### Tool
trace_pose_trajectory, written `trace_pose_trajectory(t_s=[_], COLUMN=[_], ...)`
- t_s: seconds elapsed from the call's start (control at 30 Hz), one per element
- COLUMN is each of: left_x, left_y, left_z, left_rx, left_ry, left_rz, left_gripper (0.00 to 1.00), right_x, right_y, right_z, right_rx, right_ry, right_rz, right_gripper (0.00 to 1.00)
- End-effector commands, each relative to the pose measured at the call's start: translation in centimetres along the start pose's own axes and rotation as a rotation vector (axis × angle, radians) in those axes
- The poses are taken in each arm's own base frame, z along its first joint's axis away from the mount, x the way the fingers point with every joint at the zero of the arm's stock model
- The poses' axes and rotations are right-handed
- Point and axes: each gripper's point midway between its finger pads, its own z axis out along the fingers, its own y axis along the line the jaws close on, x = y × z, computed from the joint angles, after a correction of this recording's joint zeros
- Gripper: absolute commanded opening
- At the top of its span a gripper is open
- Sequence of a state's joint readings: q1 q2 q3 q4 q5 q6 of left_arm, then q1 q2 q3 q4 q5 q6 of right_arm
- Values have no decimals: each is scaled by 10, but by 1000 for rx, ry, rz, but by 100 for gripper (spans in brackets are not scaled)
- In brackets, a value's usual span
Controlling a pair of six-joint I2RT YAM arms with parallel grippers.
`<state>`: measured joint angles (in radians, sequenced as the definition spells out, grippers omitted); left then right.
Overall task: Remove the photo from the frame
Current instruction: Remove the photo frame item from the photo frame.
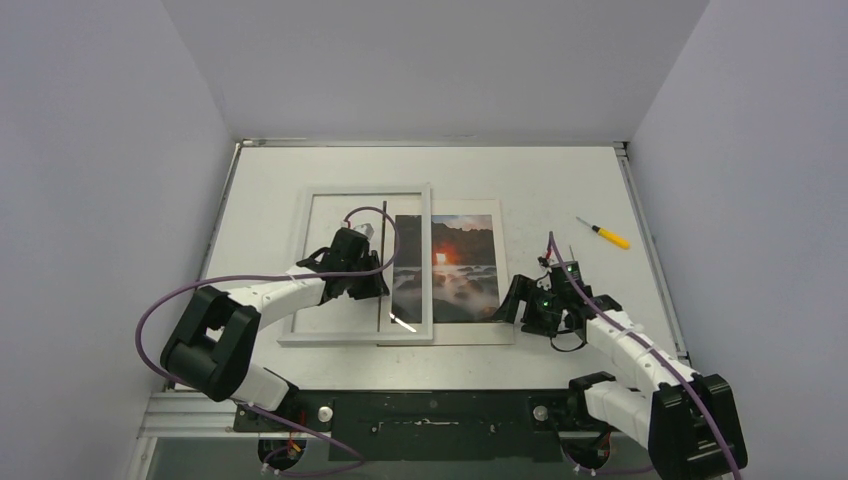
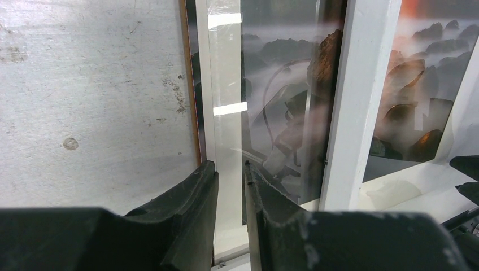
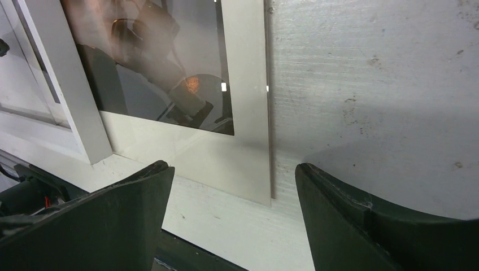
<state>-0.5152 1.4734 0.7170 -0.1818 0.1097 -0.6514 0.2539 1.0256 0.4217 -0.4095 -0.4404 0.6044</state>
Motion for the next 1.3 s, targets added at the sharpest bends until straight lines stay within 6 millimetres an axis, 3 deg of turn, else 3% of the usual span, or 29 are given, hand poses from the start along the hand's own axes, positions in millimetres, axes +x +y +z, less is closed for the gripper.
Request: trace_pose_trajectory(t_s=[0.0, 0.23, 0.57, 1.27], left_x=[-14, -7, -5, -9], left_y=[-12, -4, -3, -6], left_z=[-1, 7, 12, 10], left_rx=[47, 16, 11, 14], left_ry=[-44, -16, 0, -1], left_rz=[-5, -3, -1, 3], left_gripper=[22, 22, 21, 21], right_x=[-10, 0, -7, -15], right_y=[0, 8, 21, 36], right_z=[3, 12, 4, -7], right_rx=[6, -70, -110, -149], right_ry=[-27, 19, 3, -6], right_rz=[-18, 3, -2, -19], right_gripper=[81, 76, 68, 62])
